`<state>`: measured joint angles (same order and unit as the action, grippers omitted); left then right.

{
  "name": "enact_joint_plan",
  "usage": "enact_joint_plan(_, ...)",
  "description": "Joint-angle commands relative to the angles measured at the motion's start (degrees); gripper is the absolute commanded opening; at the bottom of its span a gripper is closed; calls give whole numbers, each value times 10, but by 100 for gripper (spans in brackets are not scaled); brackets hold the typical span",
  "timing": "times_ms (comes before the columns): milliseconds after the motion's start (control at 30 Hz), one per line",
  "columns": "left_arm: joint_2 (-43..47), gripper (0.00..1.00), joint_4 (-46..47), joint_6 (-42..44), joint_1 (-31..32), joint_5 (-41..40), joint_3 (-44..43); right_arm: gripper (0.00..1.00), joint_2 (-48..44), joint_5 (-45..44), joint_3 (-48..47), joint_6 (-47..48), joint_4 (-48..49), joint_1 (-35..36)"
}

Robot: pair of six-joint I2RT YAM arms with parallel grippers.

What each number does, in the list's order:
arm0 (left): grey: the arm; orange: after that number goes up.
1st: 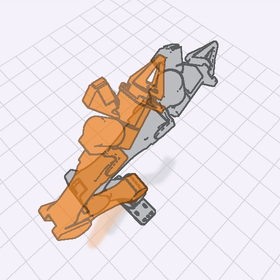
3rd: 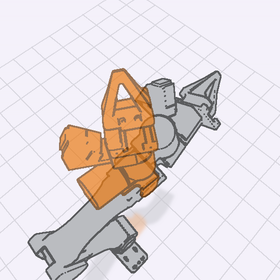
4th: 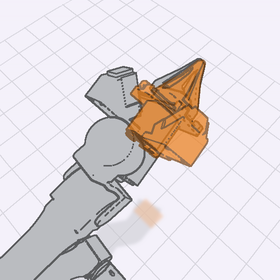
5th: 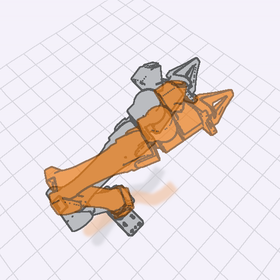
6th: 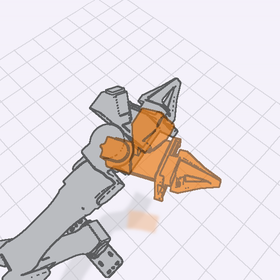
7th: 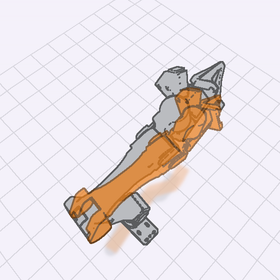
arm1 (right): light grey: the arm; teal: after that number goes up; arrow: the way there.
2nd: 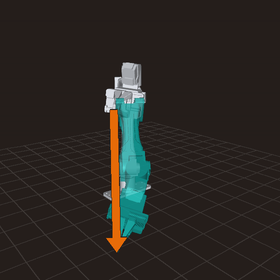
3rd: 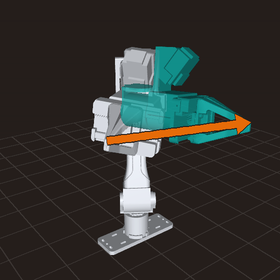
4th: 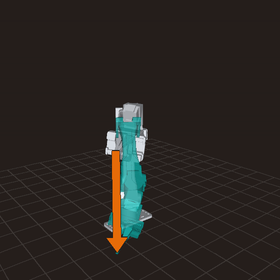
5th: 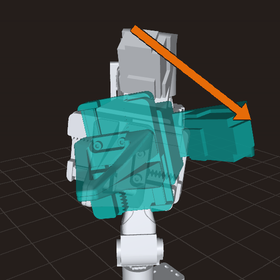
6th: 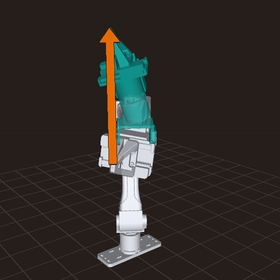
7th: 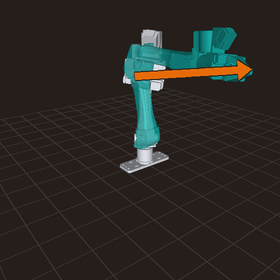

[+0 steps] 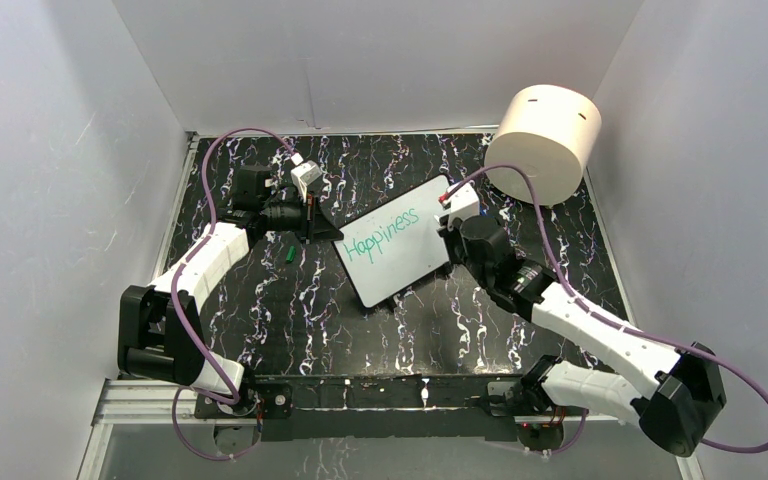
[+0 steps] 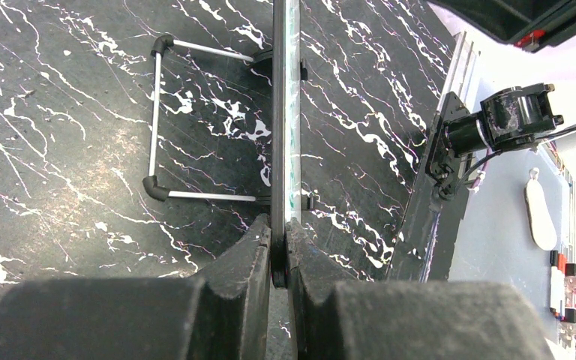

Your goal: Write a sentence on the whiteboard

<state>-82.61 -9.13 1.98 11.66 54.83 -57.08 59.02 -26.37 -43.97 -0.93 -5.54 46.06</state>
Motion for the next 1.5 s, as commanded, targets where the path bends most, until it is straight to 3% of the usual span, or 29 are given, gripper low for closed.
enact_joint_plan(0, -13, 0, -33, 37, 12, -76, 11, 0, 10, 46, -43, 25, 58, -27)
enact_joint_plan(400, -18, 0, -40, 43, 13, -79, 8, 0, 59, 111, -72, 34, 99, -67)
enact_joint_plan(967, -13, 0, -44, 49, 12, -80, 6, 0, 92, 109, -82, 27, 82, -74)
enact_joint_plan(1467, -12, 0, -47, 49, 12, -87, 4, 0, 59, 103, -93, 30, 35, -74)
